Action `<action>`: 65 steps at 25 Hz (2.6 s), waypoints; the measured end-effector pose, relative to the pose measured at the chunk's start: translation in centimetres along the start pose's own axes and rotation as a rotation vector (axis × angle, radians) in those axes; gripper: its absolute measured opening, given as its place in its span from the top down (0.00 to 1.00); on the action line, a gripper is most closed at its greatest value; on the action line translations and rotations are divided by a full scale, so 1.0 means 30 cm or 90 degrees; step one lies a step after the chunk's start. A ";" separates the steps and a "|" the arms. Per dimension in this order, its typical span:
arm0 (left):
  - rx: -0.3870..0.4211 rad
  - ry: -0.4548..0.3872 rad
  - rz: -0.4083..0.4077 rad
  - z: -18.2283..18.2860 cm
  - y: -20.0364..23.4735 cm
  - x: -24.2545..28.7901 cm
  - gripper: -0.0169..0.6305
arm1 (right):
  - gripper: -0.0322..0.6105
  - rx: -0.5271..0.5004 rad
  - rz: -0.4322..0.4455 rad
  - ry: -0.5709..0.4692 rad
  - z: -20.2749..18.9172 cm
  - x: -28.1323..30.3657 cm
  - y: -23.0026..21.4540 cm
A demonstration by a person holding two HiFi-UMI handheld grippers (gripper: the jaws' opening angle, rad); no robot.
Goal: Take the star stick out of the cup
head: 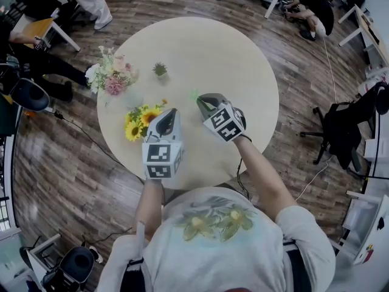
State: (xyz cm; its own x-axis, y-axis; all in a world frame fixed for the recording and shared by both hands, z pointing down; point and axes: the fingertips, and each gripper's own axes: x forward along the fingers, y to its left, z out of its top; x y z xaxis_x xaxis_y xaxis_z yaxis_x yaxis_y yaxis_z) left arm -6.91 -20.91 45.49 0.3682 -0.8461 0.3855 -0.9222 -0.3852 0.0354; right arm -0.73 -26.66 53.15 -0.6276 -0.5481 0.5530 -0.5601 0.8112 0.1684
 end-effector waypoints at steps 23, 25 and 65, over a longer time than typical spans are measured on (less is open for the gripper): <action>-0.021 0.001 -0.019 -0.004 -0.031 0.012 0.97 | 0.92 0.087 -0.021 -0.101 0.112 -0.139 -0.013; -0.024 0.003 -0.019 -0.006 -0.032 0.012 0.97 | 0.92 0.093 -0.022 -0.111 0.125 -0.153 -0.014; -0.038 -0.023 -0.071 0.051 -0.135 0.019 0.97 | 0.92 0.238 -0.072 -0.282 0.239 -0.474 -0.061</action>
State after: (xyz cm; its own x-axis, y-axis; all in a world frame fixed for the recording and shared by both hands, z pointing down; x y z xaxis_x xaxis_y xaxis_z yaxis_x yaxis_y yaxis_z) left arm -2.79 -20.38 44.16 0.4725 -0.8119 0.3428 -0.8799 -0.4566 0.1314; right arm 5.34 -21.81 39.13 -0.6737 -0.7255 0.1409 -0.7390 0.6597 -0.1368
